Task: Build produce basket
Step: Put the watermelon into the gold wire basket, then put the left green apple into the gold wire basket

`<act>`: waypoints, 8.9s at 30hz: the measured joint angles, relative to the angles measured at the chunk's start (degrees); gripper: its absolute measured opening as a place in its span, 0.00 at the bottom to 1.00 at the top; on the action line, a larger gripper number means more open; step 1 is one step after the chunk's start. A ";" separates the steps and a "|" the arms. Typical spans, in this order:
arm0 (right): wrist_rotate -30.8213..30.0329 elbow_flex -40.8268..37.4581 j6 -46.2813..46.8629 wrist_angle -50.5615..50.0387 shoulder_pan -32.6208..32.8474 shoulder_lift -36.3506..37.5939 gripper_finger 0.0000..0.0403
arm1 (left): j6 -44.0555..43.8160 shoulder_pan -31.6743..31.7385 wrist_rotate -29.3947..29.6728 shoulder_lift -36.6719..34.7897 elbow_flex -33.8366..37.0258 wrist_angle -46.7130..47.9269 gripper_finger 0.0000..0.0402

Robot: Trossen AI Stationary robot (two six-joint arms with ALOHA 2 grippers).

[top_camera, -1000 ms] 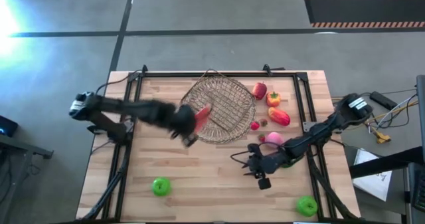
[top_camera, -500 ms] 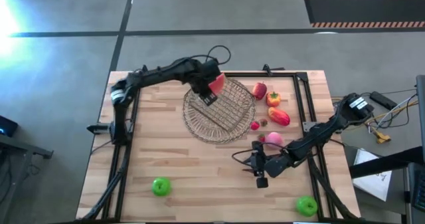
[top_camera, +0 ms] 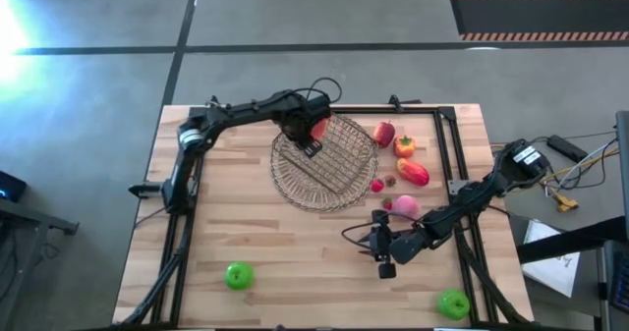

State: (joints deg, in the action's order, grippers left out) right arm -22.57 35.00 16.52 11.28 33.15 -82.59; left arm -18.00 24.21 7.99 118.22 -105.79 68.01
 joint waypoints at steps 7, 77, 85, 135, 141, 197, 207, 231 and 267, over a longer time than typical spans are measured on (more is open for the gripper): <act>0.00 -0.02 -0.12 0.14 0.00 0.01 0.32 | -0.05 0.08 -0.09 2.73 0.08 -0.32 0.30; -6.10 -4.49 -9.68 18.53 -0.60 0.01 0.32 | -67.90 -74.17 -3.85 -33.96 31.20 3.70 0.50; -6.08 -3.50 -10.59 19.20 -2.71 0.01 0.32 | -85.09 -84.62 -2.12 -27.08 37.49 -8.87 0.50; 25.85 29.30 -17.39 21.59 -18.00 -32.82 0.85 | -57.23 -79.59 45.77 -13.96 56.73 -47.95 0.49; 25.60 38.35 -20.37 17.13 -19.60 -39.06 0.86 | -55.40 -79.11 46.83 -14.15 56.77 -47.61 0.49; 22.71 43.29 -15.49 15.68 -20.38 -42.07 0.81 | -45.59 -72.15 38.86 -17.19 58.42 -46.80 0.49; 14.92 39.99 -19.12 15.39 -18.78 -39.78 0.80 | -46.31 -72.19 35.74 -17.23 58.39 -42.91 0.49; -2.93 39.01 -25.84 -29.27 -33.34 -7.86 0.80 | -46.11 -71.78 42.35 -17.23 58.55 -44.51 0.49; 7.54 38.86 -25.42 -33.55 -49.70 -24.52 0.85 | -46.12 -71.43 45.03 -17.23 58.94 -45.51 0.49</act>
State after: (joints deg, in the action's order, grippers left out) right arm -15.03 73.87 -8.90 -22.27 -16.55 -107.11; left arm -64.12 -47.22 53.01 100.99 -46.85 22.50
